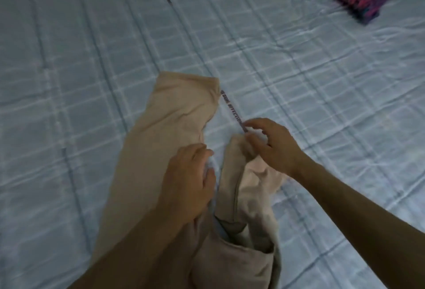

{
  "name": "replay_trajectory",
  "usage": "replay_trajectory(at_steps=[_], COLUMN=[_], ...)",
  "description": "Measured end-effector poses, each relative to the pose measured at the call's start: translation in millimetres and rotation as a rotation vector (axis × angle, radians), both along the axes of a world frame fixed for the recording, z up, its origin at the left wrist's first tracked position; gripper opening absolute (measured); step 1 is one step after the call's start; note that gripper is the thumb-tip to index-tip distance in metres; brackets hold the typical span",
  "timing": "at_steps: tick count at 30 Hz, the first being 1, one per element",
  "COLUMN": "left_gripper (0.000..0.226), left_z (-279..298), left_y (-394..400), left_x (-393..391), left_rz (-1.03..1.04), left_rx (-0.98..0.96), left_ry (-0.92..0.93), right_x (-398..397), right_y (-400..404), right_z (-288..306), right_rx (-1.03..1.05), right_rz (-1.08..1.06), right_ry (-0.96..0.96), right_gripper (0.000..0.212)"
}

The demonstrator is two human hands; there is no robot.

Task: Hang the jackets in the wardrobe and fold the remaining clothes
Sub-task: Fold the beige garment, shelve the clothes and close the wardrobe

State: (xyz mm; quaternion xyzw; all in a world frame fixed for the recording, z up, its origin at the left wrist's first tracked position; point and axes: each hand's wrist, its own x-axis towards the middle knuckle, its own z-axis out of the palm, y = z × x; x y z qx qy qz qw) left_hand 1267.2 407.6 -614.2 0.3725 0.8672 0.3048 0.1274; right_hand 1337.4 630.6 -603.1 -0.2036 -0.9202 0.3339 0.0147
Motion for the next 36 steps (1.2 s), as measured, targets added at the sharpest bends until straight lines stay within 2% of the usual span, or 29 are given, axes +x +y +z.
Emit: replay_trajectory(at_steps=[3, 6, 9, 11, 14, 15, 17, 20, 22, 25, 27, 29, 31, 33, 34, 36], left_gripper=[0.030, 0.028, 0.039, 0.054, 0.092, 0.097, 0.084, 0.045, 0.030, 0.042, 0.055, 0.060, 0.061, 0.058, 0.057, 0.057], left_z=[-2.8, -10.0, -7.2, -4.6, -3.0, -2.6, -4.5, -9.4, -15.7, -21.0, -20.5, -20.4, -17.3, -13.3, -10.1, -1.9], left_y=[23.5, 50.2, 69.1, 75.8, 82.9, 85.9, 92.8, 99.4, 100.6, 99.7, 100.0, 101.1, 105.5, 114.3, 121.0, 137.6], left_x=[13.3, 12.2, 15.5, 20.6, 28.9, 30.9, 31.3, 24.8, 19.5, 15.6, 15.2, 15.7, 15.8, 16.6, 17.8, 23.1], left_rz=[0.024, 0.035, 0.056, 0.044, 0.007, 0.019, 0.080, 0.172, 0.216, 0.307, 0.334, 0.324, 0.307, 0.267, 0.240, 0.177], left_rx=[0.084, 0.040, 0.020, -0.010, -0.101, -0.141, -0.133, -0.038, -0.047, -0.022, -0.002, 0.031, 0.069, 0.100, 0.115, 0.145], left_ry=[-0.166, -0.258, -0.448, -0.511, -0.458, -0.394, -0.275, -0.301, -0.323, -0.357, -0.401, -0.466, -0.525, -0.564, -0.586, -0.633], right_x=[45.7, 73.2, 82.6, 81.5, 75.2, 73.1, 67.1, 51.1, 40.1, 29.4, 22.8, 19.1, 20.2, 27.8, 33.8, 49.5], right_y=[26.6, 40.8, 42.9, 38.6, 31.1, 29.1, 25.8, 23.6, 27.0, 36.6, 42.7, 47.9, 53.9, 61.7, 65.5, 71.9], right_z=[1.5, -2.2, -15.1, -22.0, -27.9, -28.0, -26.3, -23.4, -27.2, -34.2, -33.5, -32.9, -31.5, -30.7, -29.3, -25.3], right_rx=[-0.017, -0.030, -0.065, -0.081, -0.109, -0.134, -0.160, -0.148, -0.116, -0.026, -0.068, -0.106, -0.163, -0.323, -0.416, -0.608], right_rz=[-0.078, -0.061, -0.090, -0.140, -0.170, -0.167, -0.148, -0.123, -0.085, 0.010, 0.040, 0.100, 0.132, 0.090, 0.048, -0.035], right_ry=[-0.209, -0.339, -0.245, -0.174, -0.071, -0.025, 0.068, 0.215, 0.139, -0.162, -0.202, -0.194, -0.177, -0.127, -0.090, -0.035], right_gripper=[0.059, 0.078, 0.055, 0.037, 0.019, 0.013, 0.010, 0.011, 0.011, 0.061, 0.077, 0.063, 0.036, 0.019, 0.019, 0.038])
